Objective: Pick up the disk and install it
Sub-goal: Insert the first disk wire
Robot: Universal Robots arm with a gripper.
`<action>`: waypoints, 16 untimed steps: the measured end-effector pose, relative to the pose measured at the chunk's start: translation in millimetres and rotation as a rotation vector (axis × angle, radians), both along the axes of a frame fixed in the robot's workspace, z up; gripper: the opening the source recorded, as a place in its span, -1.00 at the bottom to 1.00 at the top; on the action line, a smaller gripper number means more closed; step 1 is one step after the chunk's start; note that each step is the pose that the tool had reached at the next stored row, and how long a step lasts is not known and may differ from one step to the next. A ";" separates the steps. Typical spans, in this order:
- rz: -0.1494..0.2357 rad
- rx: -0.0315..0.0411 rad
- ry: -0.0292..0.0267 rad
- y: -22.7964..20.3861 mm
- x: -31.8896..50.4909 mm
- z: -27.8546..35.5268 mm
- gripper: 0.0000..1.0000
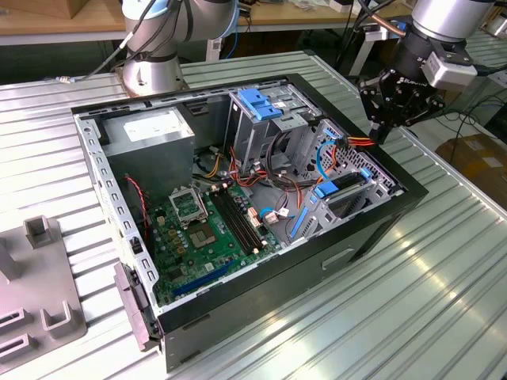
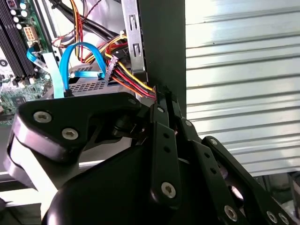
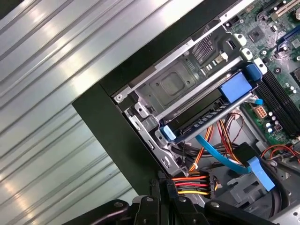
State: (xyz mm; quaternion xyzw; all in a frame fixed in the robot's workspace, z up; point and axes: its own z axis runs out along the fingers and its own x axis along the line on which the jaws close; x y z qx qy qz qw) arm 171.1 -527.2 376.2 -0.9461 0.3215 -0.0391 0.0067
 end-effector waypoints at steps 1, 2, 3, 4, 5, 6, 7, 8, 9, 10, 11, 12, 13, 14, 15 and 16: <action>-0.017 -0.0001 0.0000 0.0 0.0 0.0 -0.66; -0.029 -0.0001 0.0000 0.0 0.0 0.0 -0.66; -0.039 -0.0001 0.0000 0.0 -0.1 -0.1 -0.66; -0.061 -0.0001 0.0000 0.0 -0.1 -0.2 -0.66; -0.077 -0.0001 0.0000 0.0 0.0 -0.3 -0.66; -0.091 -0.0001 -0.0001 0.0 -0.2 -0.3 -0.66; -0.092 -0.0002 0.0000 0.0 -0.3 -0.3 -0.66; -0.092 -0.0002 0.0000 0.0 -0.4 -0.3 -0.66; -0.092 -0.0001 0.0000 0.0 -0.5 -0.4 -0.66; -0.092 0.0000 0.0000 0.0 -0.5 -0.4 -0.66; -0.092 -0.0001 0.0000 0.0 -0.5 -0.4 -0.66; -0.092 -0.0001 0.0000 0.0 -0.6 -0.4 -0.66; -0.096 -0.0001 0.0000 0.0 -0.6 -0.4 -0.66; -0.120 0.0001 0.0000 0.0 -0.6 -0.8 -0.66; -0.143 -0.0001 0.0000 0.0 -0.6 -1.1 -0.66; -0.151 -0.0001 0.0000 0.0 -0.7 -1.2 -0.66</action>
